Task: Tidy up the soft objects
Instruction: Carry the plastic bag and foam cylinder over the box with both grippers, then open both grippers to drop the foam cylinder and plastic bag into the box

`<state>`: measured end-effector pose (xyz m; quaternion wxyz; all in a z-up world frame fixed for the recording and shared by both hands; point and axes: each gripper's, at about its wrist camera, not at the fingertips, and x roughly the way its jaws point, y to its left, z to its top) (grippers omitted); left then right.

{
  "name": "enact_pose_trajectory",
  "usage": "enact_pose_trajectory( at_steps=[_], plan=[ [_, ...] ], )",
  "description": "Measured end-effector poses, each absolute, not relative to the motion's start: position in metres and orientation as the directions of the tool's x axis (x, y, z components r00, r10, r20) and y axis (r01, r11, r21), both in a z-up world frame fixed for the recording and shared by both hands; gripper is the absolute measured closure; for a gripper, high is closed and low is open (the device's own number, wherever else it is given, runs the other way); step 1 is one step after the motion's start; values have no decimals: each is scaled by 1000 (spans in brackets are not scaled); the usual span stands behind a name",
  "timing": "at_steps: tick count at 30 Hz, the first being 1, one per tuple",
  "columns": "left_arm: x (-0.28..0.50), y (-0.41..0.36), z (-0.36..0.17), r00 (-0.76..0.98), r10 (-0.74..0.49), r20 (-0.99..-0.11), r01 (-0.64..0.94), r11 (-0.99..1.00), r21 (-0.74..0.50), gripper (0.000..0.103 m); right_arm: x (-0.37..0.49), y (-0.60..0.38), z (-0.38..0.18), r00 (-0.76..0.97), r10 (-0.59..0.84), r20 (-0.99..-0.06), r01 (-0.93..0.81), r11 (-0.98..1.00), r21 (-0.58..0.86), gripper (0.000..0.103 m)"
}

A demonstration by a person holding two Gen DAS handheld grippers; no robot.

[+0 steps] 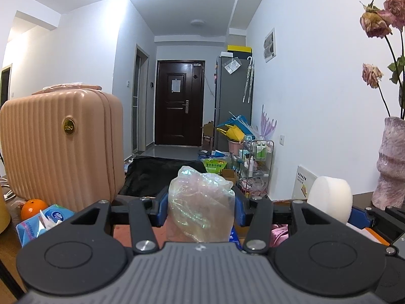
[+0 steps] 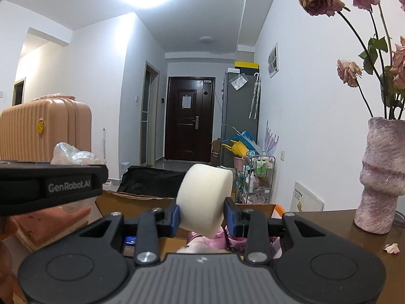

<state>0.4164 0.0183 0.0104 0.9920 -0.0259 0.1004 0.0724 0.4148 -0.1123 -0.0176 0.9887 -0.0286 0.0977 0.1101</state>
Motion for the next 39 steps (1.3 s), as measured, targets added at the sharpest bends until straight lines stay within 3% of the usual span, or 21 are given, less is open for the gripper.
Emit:
enact_pose_trajectory(
  at_steps=[10,12,18,22,23,24,39],
  plan=[
    [423,22,8,965,140,-221,-153,987,-41,51,418,-115,-19,952,206,-227,-218,975,-28,65],
    [422,23,8,966,140,-219,-154,987,-45,47,420,-116,-19,952,202,-232,-213,977,-23,62],
    [417,25,10,965,155,-212,-171,983,-61,28,415,-119,-19,959,189,-211,-196,980,-15,22],
    [413,26,11,967,155,-200,-171,983,-64,11,411,-119,-20,965,170,-197,-178,984,-22,10],
    [412,26,11,968,159,-196,-174,983,-63,1,411,-120,-20,966,166,-196,-173,985,-22,6],
    [411,26,12,968,165,-190,-180,982,-62,0,411,-121,-20,968,161,-194,-168,986,-21,3],
    [396,25,17,970,191,-149,-202,978,-61,0,396,-134,-18,980,117,-163,-121,992,-20,0]
  ],
)
